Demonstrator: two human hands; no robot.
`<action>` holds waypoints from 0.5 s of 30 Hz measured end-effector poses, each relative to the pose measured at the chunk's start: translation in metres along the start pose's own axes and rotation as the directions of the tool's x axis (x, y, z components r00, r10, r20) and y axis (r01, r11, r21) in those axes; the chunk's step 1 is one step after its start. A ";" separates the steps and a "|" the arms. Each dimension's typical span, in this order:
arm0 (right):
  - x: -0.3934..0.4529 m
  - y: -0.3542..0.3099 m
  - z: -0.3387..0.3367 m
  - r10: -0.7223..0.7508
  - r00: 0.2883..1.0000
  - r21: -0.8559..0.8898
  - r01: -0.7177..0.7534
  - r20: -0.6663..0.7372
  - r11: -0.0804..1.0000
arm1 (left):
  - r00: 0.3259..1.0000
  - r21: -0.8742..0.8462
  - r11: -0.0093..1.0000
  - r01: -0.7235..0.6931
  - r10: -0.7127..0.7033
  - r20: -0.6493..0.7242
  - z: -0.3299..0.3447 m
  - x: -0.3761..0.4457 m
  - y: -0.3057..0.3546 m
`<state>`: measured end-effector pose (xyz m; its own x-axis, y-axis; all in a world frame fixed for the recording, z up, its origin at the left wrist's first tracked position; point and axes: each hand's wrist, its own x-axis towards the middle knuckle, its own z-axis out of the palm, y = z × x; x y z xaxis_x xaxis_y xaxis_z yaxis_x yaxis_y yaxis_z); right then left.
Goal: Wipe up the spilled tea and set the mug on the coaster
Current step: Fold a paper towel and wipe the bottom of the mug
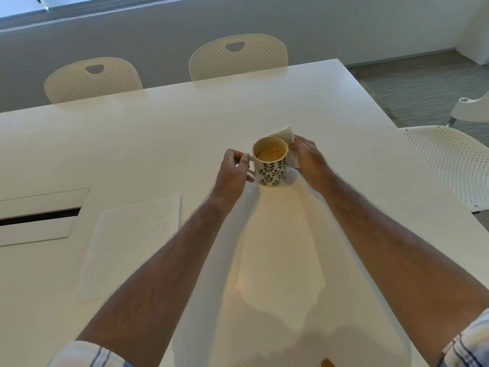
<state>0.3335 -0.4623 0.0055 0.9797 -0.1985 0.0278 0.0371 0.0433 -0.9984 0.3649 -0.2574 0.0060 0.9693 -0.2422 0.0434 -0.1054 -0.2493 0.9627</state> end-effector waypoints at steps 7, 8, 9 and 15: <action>-0.018 0.012 0.010 -0.055 0.993 -0.044 0.051 -0.106 0.998 | 1.000 -0.005 1.000 0.005 -0.005 0.013 0.000 0.000 0.002; -0.022 0.012 0.011 -0.067 0.990 -0.055 0.061 -0.120 0.997 | 1.000 -0.012 1.000 0.007 -0.007 0.016 -0.001 0.000 0.002; -0.025 0.013 0.013 -0.080 0.988 -0.073 0.071 -0.135 0.995 | 1.000 -0.018 1.000 0.007 -0.007 0.018 -0.001 0.000 0.002; -0.050 0.029 0.039 -0.158 0.949 -0.284 0.078 -0.273 0.956 | 0.999 -0.016 1.000 0.005 -0.004 0.047 -0.003 0.003 0.000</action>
<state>0.2938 -0.4127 -0.0227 0.8700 -0.4625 0.1708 0.0554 -0.2526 -0.9660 0.3682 -0.2553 0.0066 0.9581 -0.2852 0.0265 -0.0969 -0.2356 0.9670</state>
